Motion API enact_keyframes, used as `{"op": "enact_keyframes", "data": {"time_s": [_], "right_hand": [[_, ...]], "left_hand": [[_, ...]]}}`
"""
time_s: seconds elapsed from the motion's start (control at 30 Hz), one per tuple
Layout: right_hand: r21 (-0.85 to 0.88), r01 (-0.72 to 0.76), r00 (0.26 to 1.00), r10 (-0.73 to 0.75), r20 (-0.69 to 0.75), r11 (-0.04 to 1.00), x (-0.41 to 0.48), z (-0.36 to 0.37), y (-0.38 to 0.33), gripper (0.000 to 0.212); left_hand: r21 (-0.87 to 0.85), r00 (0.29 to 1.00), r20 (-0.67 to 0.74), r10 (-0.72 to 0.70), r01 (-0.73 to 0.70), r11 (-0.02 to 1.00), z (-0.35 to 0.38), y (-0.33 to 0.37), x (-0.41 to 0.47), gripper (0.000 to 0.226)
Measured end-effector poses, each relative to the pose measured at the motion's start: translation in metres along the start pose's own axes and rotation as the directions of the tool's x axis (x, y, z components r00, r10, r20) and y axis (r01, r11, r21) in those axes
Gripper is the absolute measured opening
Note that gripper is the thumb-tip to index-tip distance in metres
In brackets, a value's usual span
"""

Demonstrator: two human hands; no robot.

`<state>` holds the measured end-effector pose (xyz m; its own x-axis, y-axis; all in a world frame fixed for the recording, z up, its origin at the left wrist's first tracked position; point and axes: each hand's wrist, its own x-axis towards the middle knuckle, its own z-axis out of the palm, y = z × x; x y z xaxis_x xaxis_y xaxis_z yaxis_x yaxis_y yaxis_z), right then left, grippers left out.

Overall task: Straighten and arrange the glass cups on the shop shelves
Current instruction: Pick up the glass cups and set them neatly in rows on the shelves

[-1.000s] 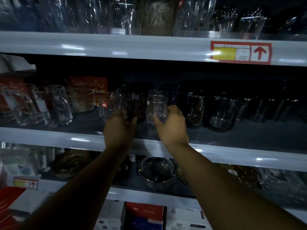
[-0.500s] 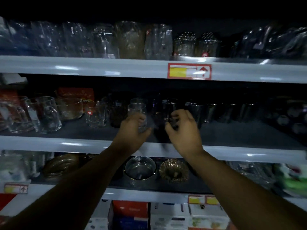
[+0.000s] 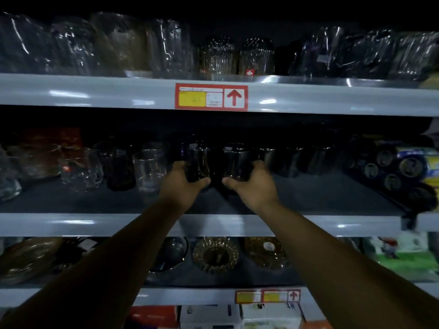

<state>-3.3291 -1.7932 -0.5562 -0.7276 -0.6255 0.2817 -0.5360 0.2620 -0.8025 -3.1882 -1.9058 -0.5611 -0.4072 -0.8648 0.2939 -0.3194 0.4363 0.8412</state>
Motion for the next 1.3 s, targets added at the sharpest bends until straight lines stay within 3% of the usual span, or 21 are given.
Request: {"op": "enact_keyframes", "data": {"time_s": [0.17,0.37,0.5,0.6,0.7,0.83,0.97,1.3], "right_hand": [[0.04,0.044,0.999,-0.043,-0.021,0.998,0.001,-0.006,0.011,0.062],[-0.026,0.024,1.0,-0.024,0.019,0.999,0.0,-0.011,0.003,0.066],[-0.071,0.041,0.999,-0.038,0.037,0.997,-0.022,-0.034,-0.009,0.066],[-0.149,0.106,0.991,-0.092,0.094,0.983,-0.05,-0.056,-0.021,0.054],[-0.225,0.188,0.972,-0.148,0.184,0.956,-0.077,-0.077,-0.038,0.042],[-0.305,0.325,0.932,-0.249,0.264,0.895,-0.108,-0.092,-0.071,0.047],[-0.288,0.471,0.86,-0.361,0.361,0.834,-0.126,-0.082,-0.12,0.047],[-0.085,0.681,0.662,-0.562,0.496,0.727,-0.12,0.063,-0.253,0.042]], "left_hand": [[-0.017,0.999,0.015,0.035,-0.034,0.999,0.007,-0.006,0.003,0.068],[0.008,0.996,0.07,0.062,-0.062,0.998,0.003,0.0,0.002,0.069],[0.132,0.993,0.105,0.056,-0.069,0.989,-0.016,0.013,-0.014,0.063],[0.168,0.989,0.046,0.14,-0.146,0.975,-0.039,0.028,-0.04,0.052],[0.226,0.973,0.077,0.219,-0.231,0.946,-0.069,0.046,-0.074,0.045],[0.302,0.949,0.15,0.278,-0.312,0.901,-0.112,0.066,-0.121,0.045],[0.315,0.95,0.121,0.289,-0.313,0.896,-0.164,0.072,-0.141,0.039],[0.377,0.979,-0.046,0.198,-0.167,0.911,-0.317,0.003,-0.078,0.033]]}}
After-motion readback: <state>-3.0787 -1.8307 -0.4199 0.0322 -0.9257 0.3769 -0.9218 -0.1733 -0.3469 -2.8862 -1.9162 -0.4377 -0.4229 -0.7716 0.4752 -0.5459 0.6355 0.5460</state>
